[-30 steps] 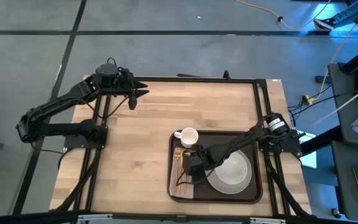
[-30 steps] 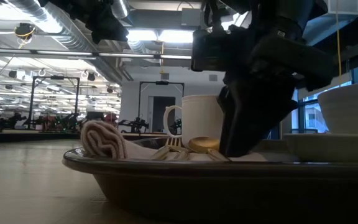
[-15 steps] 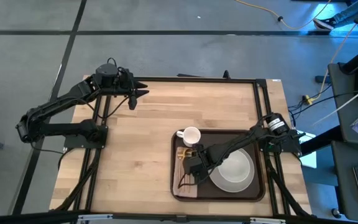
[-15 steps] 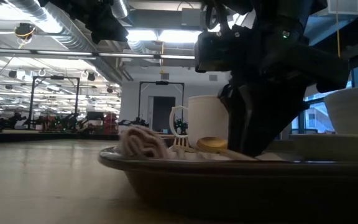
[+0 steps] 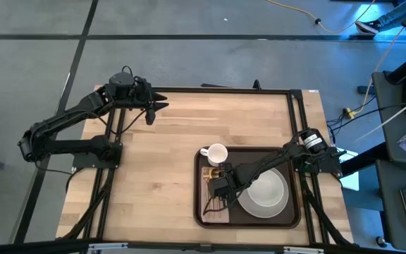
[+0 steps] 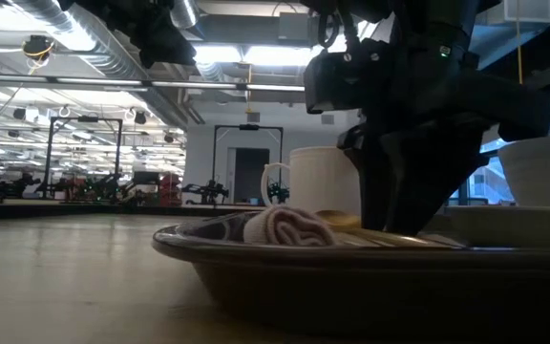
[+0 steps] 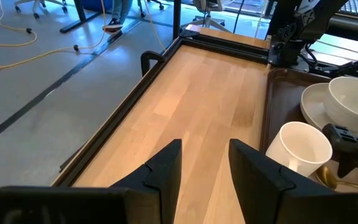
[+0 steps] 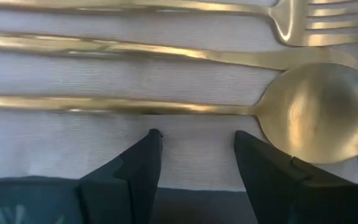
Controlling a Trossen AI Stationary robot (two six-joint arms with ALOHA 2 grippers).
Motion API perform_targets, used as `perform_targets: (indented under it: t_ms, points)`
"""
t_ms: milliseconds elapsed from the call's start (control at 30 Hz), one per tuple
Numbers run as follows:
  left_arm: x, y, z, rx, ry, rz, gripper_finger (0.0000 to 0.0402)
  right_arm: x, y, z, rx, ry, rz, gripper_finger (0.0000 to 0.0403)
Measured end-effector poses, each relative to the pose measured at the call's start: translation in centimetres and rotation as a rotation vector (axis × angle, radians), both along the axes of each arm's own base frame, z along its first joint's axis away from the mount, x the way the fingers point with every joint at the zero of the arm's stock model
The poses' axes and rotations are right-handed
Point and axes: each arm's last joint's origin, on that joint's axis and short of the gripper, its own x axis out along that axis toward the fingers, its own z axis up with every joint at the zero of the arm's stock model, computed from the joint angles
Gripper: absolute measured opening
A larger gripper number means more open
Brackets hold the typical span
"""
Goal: Set up tray
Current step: Adjust the brown napkin, then return to Home Position
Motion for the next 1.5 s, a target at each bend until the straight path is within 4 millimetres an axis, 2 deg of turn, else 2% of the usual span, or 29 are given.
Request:
perform_targets:
  t_ms: [200,433,567,667,800,900,1033,1167,1233,1367,1500]
  points:
    - [0.0,0.0,0.0,0.001,0.0,0.0,0.0127,0.3,0.1,0.6,0.015,-0.005,-0.051,0.0204]
    - [-0.1,0.0,0.2,0.016,-0.009,-0.004,0.0127,0.8,0.3,3.0,0.002,0.044,-0.061,0.0204]
    - [-0.5,-0.3,0.8,0.041,-0.045,-0.004,0.0127,0.1,-0.4,6.1,0.049,0.024,-0.084,0.0204]
    - [-0.8,-0.6,1.2,0.055,-0.077,-0.001,0.0127,-1.1,-1.7,9.3,0.079,-0.044,-0.104,0.0204]
    - [-1.0,-0.7,1.4,0.057,-0.087,0.0,0.0127,-3.7,-3.3,14.9,0.077,-0.271,-0.081,0.0204]
    - [-1.0,-0.7,1.3,-0.009,-0.097,0.023,0.0127,-6.3,-4.4,17.3,0.015,-0.453,-0.083,0.0204]
    - [-0.8,-0.8,1.3,-0.064,-0.153,-0.019,0.0127,-11.1,-7.2,17.5,0.074,-0.562,-0.129,0.0204]
    - [-0.3,-1.0,1.2,-0.064,-0.377,-0.172,0.0127,-15.0,-9.9,17.4,0.176,-0.837,-0.181,0.0204]
    - [-0.3,-1.0,0.7,-0.046,-0.461,-0.186,0.0127,-16.6,-11.2,17.0,0.191,-0.955,-0.206,0.0204]
    - [-0.9,-0.5,-0.9,-0.034,-0.467,-0.129,0.0127,-18.6,-13.6,15.0,0.243,-1.126,-0.265,0.0204]
    - [-1.3,0.1,-2.9,-0.054,-0.444,-0.087,0.0127,-19.4,-15.4,12.3,0.301,-1.145,-0.284,0.0204]
